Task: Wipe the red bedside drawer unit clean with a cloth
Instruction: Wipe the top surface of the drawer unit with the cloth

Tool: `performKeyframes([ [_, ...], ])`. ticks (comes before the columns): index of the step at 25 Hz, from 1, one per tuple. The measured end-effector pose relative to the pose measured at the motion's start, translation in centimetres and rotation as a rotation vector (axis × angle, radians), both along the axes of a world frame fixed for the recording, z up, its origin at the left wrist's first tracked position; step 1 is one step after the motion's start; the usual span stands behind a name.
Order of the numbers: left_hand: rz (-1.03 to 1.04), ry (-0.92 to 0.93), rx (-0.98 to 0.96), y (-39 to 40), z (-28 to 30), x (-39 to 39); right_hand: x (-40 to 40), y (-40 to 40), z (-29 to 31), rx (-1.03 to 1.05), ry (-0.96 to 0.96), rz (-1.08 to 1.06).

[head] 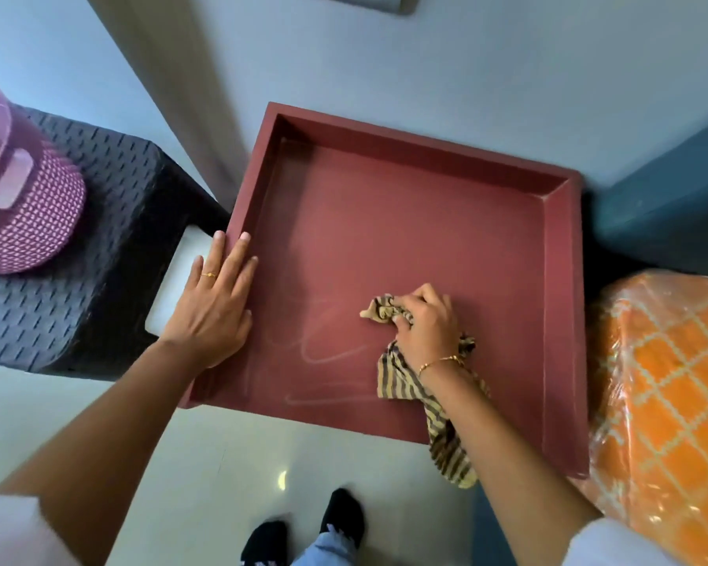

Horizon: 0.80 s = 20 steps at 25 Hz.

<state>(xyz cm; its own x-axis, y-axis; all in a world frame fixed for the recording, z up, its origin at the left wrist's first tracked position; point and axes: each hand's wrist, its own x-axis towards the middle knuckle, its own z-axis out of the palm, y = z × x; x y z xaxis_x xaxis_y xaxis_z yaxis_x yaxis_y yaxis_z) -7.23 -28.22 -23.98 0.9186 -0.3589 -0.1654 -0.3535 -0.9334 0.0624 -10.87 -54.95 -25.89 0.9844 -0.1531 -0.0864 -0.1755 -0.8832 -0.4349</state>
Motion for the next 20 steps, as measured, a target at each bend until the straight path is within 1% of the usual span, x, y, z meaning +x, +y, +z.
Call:
performKeyframes([
  [1,0.023,0.015,-0.013,0.0,-0.3,-0.1,1.1,1.6,0.1,0.009,-0.023,-0.029],
  [2,0.044,0.031,-0.026,-0.1,-0.6,-0.2,1.2,3.1,0.0,0.008,-0.050,-0.010],
  [3,0.057,0.036,-0.043,-0.2,-0.6,-0.3,0.3,4.2,0.0,-0.007,-0.074,0.078],
  [5,0.067,0.027,-0.079,-0.4,-0.5,-0.3,-3.1,4.2,-0.2,-0.034,-0.064,0.361],
  [6,0.075,0.026,-0.097,-0.4,-0.5,-0.3,-4.5,3.1,0.0,-0.050,-0.064,0.461],
  [7,0.087,0.026,-0.116,-0.3,-0.5,-0.2,-4.6,1.9,0.2,-0.048,-0.079,0.494],
  [8,0.098,0.030,-0.133,-0.3,-0.5,-0.1,-3.6,0.8,0.2,-0.040,-0.071,0.463],
  [10,0.103,0.037,-0.158,-0.4,-0.7,-0.1,0.7,0.5,0.2,-0.053,-0.042,0.280],
  [12,0.107,0.042,-0.166,-0.3,-0.9,0.0,4.8,3.1,0.2,-0.054,-0.059,0.125],
  [13,0.104,0.041,-0.166,-0.2,-1.0,0.0,5.5,5.0,0.2,-0.047,-0.081,0.110],
  [14,0.102,0.036,-0.169,-0.2,-1.1,0.0,5.2,6.7,0.2,-0.045,-0.106,0.137],
  [15,0.102,0.029,-0.174,-0.1,-1.1,0.0,3.8,8.0,0.1,-0.057,-0.126,0.217],
  [17,0.096,0.022,-0.179,-0.1,-1.2,-0.1,-0.7,8.3,-0.1,-0.064,-0.098,0.408],
  [18,0.092,0.024,-0.184,-0.1,-1.2,-0.2,-2.7,7.4,0.2,-0.052,-0.088,0.459],
  [20,0.100,0.018,-0.210,0.0,-1.1,-0.1,-2.9,5.6,0.7,-0.015,-0.056,0.431],
])
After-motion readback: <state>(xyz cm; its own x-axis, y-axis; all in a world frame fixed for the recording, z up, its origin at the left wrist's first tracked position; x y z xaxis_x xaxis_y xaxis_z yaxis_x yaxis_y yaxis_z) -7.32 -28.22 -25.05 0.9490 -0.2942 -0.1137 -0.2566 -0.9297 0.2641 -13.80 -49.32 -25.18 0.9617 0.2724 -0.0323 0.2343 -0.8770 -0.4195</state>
